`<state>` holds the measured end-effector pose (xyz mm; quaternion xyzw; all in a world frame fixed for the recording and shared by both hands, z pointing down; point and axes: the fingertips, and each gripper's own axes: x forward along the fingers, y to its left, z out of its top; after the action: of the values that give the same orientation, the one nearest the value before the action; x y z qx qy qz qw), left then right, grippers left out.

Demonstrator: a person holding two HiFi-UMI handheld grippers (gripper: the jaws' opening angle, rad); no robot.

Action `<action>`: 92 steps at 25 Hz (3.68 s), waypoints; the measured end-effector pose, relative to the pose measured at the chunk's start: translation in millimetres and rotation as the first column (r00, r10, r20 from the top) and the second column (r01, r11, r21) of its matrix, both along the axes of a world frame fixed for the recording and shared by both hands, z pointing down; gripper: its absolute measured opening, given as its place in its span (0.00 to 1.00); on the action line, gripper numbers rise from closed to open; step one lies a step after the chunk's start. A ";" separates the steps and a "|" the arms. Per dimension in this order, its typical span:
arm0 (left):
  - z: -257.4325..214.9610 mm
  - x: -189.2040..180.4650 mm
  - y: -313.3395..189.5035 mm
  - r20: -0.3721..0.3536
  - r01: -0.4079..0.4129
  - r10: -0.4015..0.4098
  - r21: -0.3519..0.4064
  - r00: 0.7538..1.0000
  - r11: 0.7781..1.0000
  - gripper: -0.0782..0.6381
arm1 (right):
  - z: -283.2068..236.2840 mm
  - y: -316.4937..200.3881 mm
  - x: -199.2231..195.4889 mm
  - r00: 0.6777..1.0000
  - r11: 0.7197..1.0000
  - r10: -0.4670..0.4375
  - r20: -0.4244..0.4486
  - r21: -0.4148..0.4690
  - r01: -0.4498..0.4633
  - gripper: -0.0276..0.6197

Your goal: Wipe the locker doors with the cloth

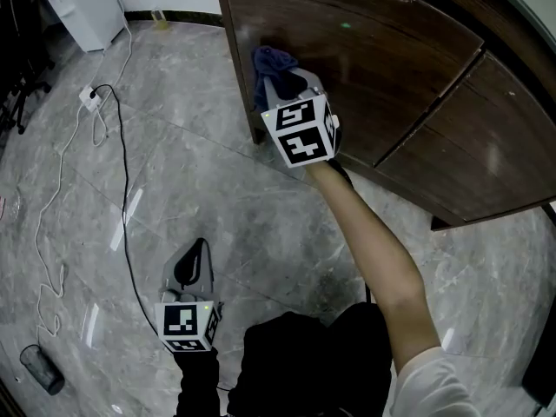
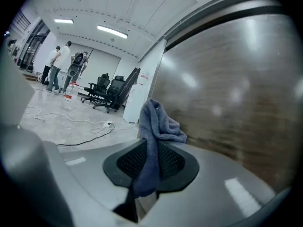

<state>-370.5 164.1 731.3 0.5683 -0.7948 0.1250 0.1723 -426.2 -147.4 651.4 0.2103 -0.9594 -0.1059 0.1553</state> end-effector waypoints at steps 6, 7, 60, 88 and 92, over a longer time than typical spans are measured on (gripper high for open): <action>7.2 -2.9 -1.8 -0.003 0.001 -0.001 -0.005 1.000 1.000 0.11 | 56.7 1.3 -5.7 0.997 0.999 -0.011 -0.071 -0.042 0.008 0.15; 7.7 -3.2 -2.0 -0.002 0.001 -0.001 -0.004 1.000 1.000 0.11 | 63.5 1.8 -7.4 0.997 0.999 -0.012 -0.077 -0.049 0.009 0.15; -40.1 -9.9 -8.2 0.019 0.025 -0.026 0.046 0.999 0.999 0.11 | -166.6 4.3 -60.2 0.990 0.996 -0.058 0.129 0.072 0.049 0.15; -336.3 112.9 -83.7 0.059 -0.138 0.138 0.008 0.989 0.990 0.11 | -337.5 78.2 253.8 0.962 0.996 -0.054 0.267 -0.053 0.071 0.15; -423.0 147.4 -103.9 0.053 -0.237 0.236 0.007 0.970 0.972 0.11 | -399.4 89.1 328.0 0.963 0.989 0.088 0.255 -0.139 -0.054 0.15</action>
<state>-223.1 60.1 308.3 0.6567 -0.7264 0.1541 0.1319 -98.2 -58.3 252.0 0.2460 -0.9682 -0.0085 0.0450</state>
